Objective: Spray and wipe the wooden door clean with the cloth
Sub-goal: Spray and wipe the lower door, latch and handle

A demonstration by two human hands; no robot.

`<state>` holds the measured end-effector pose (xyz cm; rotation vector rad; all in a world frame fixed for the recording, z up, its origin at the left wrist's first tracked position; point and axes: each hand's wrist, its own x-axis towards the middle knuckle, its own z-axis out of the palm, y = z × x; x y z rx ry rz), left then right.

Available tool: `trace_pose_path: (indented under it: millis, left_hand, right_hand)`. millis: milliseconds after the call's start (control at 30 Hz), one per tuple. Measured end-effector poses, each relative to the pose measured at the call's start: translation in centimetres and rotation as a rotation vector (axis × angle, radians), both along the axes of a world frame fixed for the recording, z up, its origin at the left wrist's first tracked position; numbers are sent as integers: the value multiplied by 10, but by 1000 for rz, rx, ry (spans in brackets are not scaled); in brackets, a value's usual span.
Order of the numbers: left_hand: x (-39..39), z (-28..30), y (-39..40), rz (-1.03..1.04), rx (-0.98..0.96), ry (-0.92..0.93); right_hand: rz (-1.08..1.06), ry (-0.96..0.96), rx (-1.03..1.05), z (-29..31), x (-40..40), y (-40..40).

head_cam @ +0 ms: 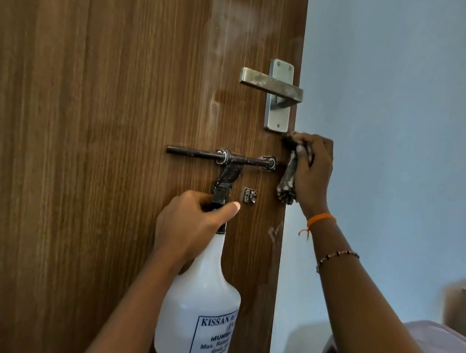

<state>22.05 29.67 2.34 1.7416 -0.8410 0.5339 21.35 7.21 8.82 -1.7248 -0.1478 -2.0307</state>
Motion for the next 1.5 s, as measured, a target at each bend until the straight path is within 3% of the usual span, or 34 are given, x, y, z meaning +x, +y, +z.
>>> trace_pose_path:
  millis: [267, 467, 533, 700, 833, 933, 1133, 1233, 1400, 1500]
  left_hand:
    - [0, -1, -2, 9, -8, 3]
    - [-2, -1, 0, 19, 20, -26]
    - [-3, -1, 0, 9, 15, -16]
    - [-7, -2, 5, -48, 2, -16]
    - [-11, -10, 12, -64, 23, -15]
    - [-16, -20, 18, -41, 39, -15]
    - [-10, -29, 22, -7, 1, -13]
    - [-7, -34, 22, -5, 6, -18]
    - [-8, -42, 24, -5, 59, 2]
    - [-8, -48, 27, 4, 39, 25]
  right_hand:
    - [-89, 180, -146, -157, -14, -4]
    - [-67, 4, -63, -97, -17, 17]
    - [-46, 43, -78, -86, -6, 33]
    - [-147, 95, 1, -140, 11, 47]
    - [-74, 214, 58, -200, 6, 55]
    - [-68, 244, 71, -208, 7, 68]
    - [-225, 321, -403, -200, 17, 108]
    - [-237, 349, -488, -195, 15, 83]
    - [-139, 318, -55, -199, 6, 45]
    - [-102, 321, 5, -206, 5, 45]
